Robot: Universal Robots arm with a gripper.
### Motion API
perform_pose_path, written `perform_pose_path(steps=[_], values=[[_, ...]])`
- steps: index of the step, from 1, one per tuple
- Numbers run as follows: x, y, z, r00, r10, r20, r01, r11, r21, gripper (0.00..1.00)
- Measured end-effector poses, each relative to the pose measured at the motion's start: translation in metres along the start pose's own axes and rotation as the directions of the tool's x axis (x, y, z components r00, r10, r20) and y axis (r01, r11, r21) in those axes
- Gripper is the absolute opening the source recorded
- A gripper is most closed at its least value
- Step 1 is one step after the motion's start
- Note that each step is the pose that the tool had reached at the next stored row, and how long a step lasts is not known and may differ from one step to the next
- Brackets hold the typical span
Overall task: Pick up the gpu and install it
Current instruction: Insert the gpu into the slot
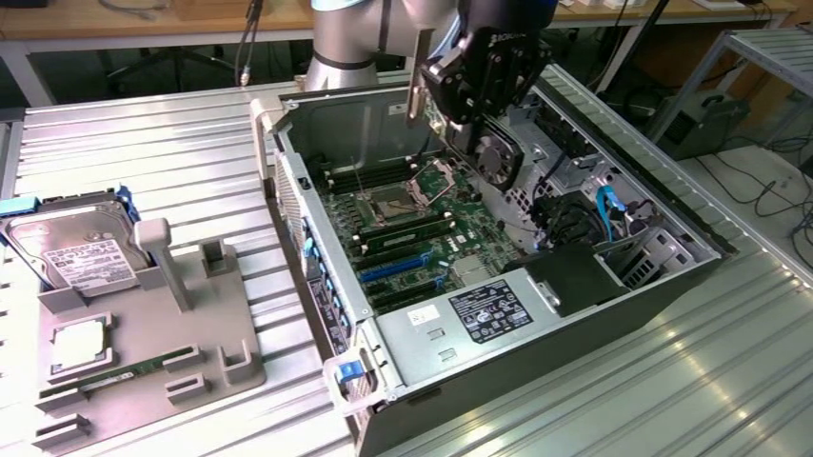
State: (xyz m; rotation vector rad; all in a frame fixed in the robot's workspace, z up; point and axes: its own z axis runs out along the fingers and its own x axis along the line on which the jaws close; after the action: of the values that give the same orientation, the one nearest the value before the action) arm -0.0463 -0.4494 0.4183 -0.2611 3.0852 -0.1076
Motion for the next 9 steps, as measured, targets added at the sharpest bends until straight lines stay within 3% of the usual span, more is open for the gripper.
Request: perform_pose_path(steps=[9], values=[[0.0,0.0,0.0,0.996,-0.089,0.0067,0.089,0.996,-0.0031,0.27]])
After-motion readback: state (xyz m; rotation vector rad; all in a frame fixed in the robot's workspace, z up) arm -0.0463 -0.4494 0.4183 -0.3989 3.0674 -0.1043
